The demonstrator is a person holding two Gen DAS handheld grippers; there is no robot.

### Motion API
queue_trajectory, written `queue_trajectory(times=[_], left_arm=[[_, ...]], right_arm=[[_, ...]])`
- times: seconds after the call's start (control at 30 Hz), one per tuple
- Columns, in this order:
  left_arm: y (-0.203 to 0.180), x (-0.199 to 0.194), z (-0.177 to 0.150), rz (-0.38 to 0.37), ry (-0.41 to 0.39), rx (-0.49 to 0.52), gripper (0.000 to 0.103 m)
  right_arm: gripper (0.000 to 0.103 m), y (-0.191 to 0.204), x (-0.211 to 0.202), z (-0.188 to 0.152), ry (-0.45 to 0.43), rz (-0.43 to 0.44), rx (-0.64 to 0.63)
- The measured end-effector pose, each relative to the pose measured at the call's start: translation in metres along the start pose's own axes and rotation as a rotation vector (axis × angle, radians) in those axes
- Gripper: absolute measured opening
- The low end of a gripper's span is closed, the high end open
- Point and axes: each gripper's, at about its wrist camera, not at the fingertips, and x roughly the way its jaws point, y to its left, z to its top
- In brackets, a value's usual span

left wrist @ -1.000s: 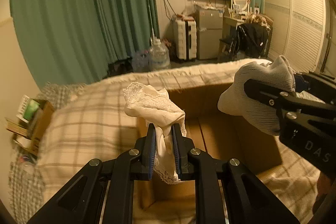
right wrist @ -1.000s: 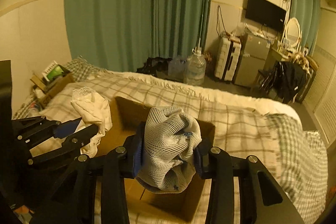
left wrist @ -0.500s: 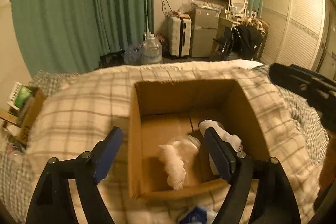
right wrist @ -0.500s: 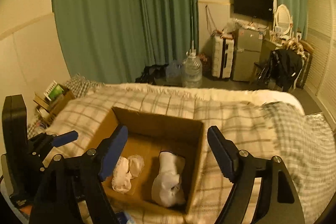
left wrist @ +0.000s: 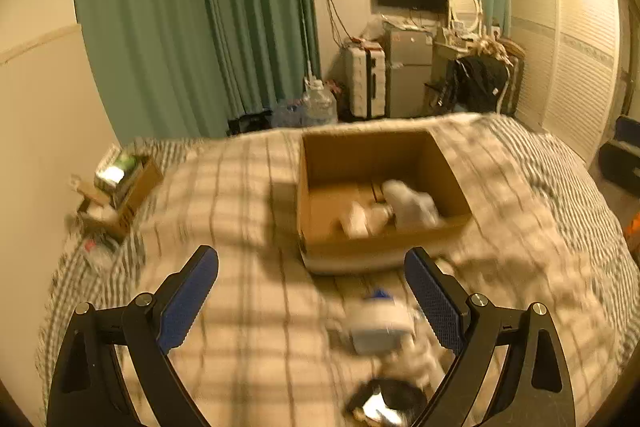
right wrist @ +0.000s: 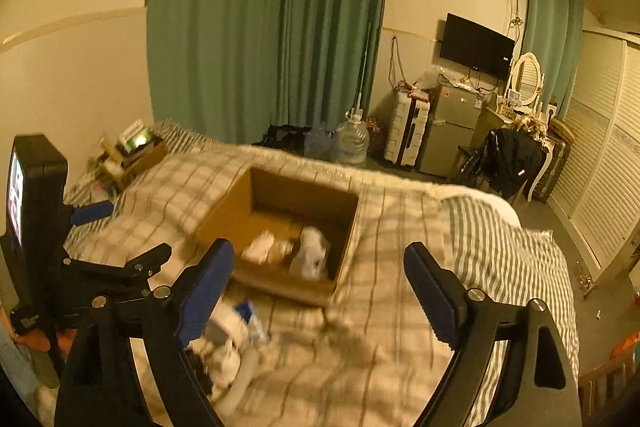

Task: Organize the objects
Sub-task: 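Grasp the black sunglasses with the left gripper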

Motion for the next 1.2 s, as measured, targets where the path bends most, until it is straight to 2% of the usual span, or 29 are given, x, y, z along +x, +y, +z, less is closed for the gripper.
queue_trajectory(times=[0.13,0.23,0.4,0.5,0.67,0.7,0.73,0.77,0.8,0.83,0.97,1.2], left_arm=[[-0.007,0.004,-0.041,-0.021,0.05,-0.018,0.097],[-0.014,0.016,-0.071,-0.025,0.096,-0.019,0.097],[-0.03,0.035,-0.113,-0.058,0.198,0.02,0.097],[-0.038,0.045,-0.124,-0.136,0.263,0.032,0.097],[-0.05,0.064,-0.133,-0.155,0.318,0.069,0.096],[-0.052,0.066,-0.134,-0.158,0.319,0.079,0.089],[-0.055,0.066,-0.134,-0.168,0.322,0.089,0.073],[-0.057,0.066,-0.135,-0.175,0.329,0.094,0.067],[-0.057,0.066,-0.135,-0.181,0.336,0.093,0.049],[-0.055,0.065,-0.135,-0.177,0.341,0.079,0.042],[-0.033,0.046,-0.122,-0.172,0.268,-0.026,0.038],[-0.003,0.029,-0.1,-0.146,0.186,-0.095,0.034]], right_arm=[[0.087,0.009,0.007,-0.045,0.044,0.003,0.018],[0.087,0.013,0.024,-0.078,0.083,-0.04,0.032],[0.087,0.008,0.062,-0.124,0.187,-0.029,0.11],[0.087,0.004,0.085,-0.142,0.271,-0.024,0.129],[0.087,0.003,0.092,-0.147,0.298,-0.015,0.14],[0.087,0.004,0.092,-0.147,0.298,-0.019,0.137],[0.087,0.005,0.091,-0.147,0.298,-0.022,0.133],[0.087,0.005,0.09,-0.147,0.298,-0.025,0.128],[0.087,0.006,0.088,-0.148,0.294,-0.028,0.123],[0.087,0.007,0.088,-0.146,0.291,-0.029,0.121],[0.087,0.012,0.079,-0.14,0.254,-0.025,0.109],[0.087,0.026,0.083,-0.134,0.258,-0.013,0.062]])
